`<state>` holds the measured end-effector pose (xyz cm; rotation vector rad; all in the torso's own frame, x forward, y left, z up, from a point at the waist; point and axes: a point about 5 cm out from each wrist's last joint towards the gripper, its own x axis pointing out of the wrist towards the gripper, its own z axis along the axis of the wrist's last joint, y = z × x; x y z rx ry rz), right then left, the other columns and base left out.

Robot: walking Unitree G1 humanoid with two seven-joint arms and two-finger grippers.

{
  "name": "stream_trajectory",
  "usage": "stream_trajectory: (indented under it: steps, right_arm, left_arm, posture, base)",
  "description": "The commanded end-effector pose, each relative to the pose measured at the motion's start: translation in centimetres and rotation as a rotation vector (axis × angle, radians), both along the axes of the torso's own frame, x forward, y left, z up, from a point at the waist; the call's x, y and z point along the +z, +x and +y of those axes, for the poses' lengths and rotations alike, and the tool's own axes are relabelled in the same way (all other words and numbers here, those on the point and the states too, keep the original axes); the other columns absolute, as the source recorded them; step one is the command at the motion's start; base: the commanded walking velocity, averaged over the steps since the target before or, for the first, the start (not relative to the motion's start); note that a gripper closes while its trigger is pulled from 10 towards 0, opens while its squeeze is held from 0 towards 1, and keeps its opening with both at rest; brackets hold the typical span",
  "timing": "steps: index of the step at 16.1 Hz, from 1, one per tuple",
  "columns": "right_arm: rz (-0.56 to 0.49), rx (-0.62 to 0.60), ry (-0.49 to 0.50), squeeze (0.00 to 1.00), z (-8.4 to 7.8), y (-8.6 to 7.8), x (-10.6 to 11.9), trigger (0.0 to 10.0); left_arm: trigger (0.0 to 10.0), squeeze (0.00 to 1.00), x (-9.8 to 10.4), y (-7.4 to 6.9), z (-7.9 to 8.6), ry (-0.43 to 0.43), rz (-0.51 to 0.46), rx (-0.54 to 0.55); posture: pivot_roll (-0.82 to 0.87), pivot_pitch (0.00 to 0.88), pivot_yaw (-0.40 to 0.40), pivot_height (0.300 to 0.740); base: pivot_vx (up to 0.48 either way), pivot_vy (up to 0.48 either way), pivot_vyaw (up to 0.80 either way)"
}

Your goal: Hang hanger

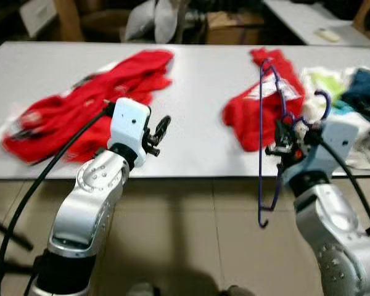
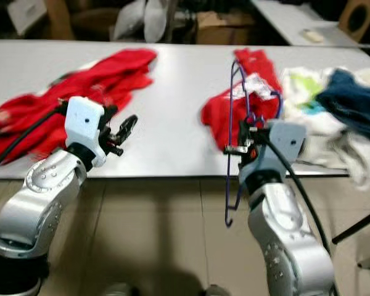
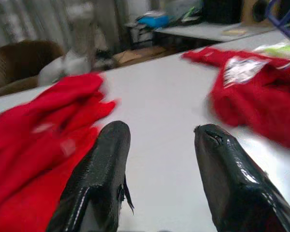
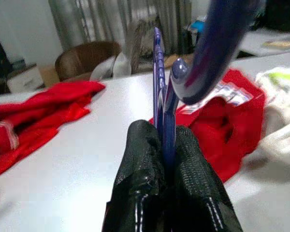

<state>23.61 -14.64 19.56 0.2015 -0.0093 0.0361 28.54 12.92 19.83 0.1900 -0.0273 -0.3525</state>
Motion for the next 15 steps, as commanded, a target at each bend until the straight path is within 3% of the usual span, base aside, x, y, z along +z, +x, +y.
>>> stream_trajectory:
  steps: [1, 12, 15]
  right_arm:
    - [-0.013, 0.01, -0.009, 0.0, 0.2, -0.13, 0.13, 10.0]
    - [-0.007, -0.022, 0.001, 0.0, -0.17, -0.3, -0.31, 10.0]
    - [0.006, -0.001, 0.006, 0.0, 0.31, -0.26, -0.63, 10.0]
  left_arm:
    - [10.0, 0.0, 0.15, 0.02, 0.13, 0.002, -0.006, 0.004]
    - [10.0, 0.0, -0.15, 0.17, 0.15, 0.001, -0.004, 0.0]
    - [10.0, 0.0, -0.35, 0.17, 0.53, -0.013, 0.005, 0.015]
  posture:
    - [0.02, 0.055, 0.0, 0.74]
    - [0.02, 0.034, -0.003, 0.74]
    - [0.03, 0.036, -0.008, 0.74]
  base:
    - [0.0, 0.341, 0.0]
    - [0.0, 0.331, 0.0]
    - [0.0, 0.0, 0.0]
